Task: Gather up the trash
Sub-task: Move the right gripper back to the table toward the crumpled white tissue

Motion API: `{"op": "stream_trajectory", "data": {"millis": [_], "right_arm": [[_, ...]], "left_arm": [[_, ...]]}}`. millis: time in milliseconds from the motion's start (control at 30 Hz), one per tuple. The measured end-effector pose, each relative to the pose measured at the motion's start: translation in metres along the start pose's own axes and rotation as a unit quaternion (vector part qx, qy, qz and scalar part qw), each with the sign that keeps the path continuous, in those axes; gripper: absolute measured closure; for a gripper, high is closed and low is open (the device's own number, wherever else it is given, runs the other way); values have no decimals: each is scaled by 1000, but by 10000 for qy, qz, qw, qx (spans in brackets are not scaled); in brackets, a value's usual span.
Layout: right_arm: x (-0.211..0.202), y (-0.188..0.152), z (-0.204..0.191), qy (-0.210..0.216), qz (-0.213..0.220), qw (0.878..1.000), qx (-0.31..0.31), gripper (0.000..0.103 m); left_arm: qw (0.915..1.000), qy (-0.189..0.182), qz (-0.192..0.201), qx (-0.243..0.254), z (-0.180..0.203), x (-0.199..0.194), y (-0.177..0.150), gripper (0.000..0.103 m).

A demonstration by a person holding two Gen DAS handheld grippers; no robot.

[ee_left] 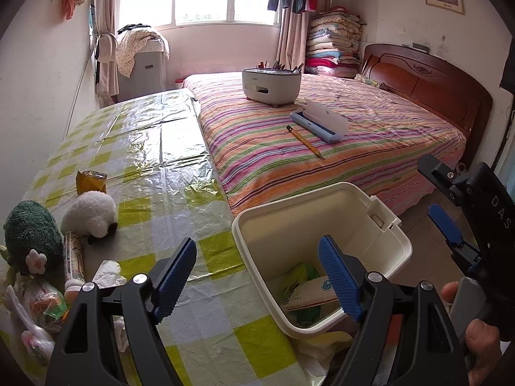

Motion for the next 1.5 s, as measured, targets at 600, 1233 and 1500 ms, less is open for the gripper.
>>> {"op": "stream_trajectory", "data": {"millis": [600, 1233, 1500], "right_arm": [[26, -46, -61, 318, -496, 9954, -757, 16], [47, -153, -147, 1141, -1772, 9564, -2022, 14], [55, -215, -161, 1072, -2639, 9218, -2631, 14]], "left_arm": [[9836, 1259, 828, -995, -138, -59, -30, 26], [9651, 1797, 615, -1803, -239, -75, -78, 25], [9656, 1746, 432, -1878, -245, -71, -84, 25]]}}
Point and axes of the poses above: each gripper's, at about its wrist camera, not at the fingertips, and x roughly the way its jaws point, z to its right, y to its top, the point moved 5 cm from there along x, roughly the way its jaws point, and after that the axes turned 7 degrees about x, right-handed, at the moved point
